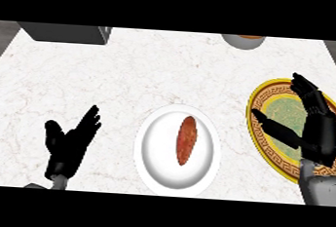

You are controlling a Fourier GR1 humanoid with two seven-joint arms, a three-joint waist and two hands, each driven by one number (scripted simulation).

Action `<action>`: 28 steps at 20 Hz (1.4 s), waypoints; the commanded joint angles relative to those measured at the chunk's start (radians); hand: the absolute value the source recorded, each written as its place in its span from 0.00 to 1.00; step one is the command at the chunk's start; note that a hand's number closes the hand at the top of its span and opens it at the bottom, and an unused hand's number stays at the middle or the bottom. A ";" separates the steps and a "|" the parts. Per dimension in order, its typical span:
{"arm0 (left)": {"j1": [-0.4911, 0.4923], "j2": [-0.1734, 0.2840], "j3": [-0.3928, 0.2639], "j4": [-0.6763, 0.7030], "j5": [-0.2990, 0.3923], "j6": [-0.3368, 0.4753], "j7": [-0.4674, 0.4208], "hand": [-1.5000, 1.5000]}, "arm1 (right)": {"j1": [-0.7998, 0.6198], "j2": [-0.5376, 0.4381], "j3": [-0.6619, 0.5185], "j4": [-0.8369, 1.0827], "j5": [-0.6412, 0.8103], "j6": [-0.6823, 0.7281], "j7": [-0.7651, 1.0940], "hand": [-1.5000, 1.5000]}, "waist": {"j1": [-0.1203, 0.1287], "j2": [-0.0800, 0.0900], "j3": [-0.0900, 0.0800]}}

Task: Pick the sweet potato from the plate and place it in the plate

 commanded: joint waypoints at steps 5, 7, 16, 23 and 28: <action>-0.001 -0.010 0.035 0.019 -0.005 -0.034 0.005 0.50 | 0.035 -0.193 0.098 -0.107 0.124 0.174 0.262 0.00 | -0.004 -0.003 -0.003; 0.012 -0.011 0.027 0.007 -0.011 -0.038 -0.010 0.50 | 0.032 -0.232 0.179 -0.160 0.153 0.248 0.377 0.00 | 0.000 -0.006 -0.004; 0.004 -0.034 0.033 0.027 -0.030 -0.056 0.004 0.50 | -0.145 -0.240 0.295 -0.273 0.250 0.432 0.807 0.00 | 0.009 -0.001 -0.001; -0.051 -0.055 0.073 0.077 -0.054 -0.083 -0.001 0.50 | -0.254 0.026 0.446 -0.132 0.466 0.390 0.939 0.00 | 0.012 0.001 0.000; 0.006 -0.075 0.084 0.080 -0.080 -0.086 -0.028 0.50 | -0.201 0.080 0.461 -0.075 0.513 0.437 0.951 0.00 | 0.009 0.001 0.000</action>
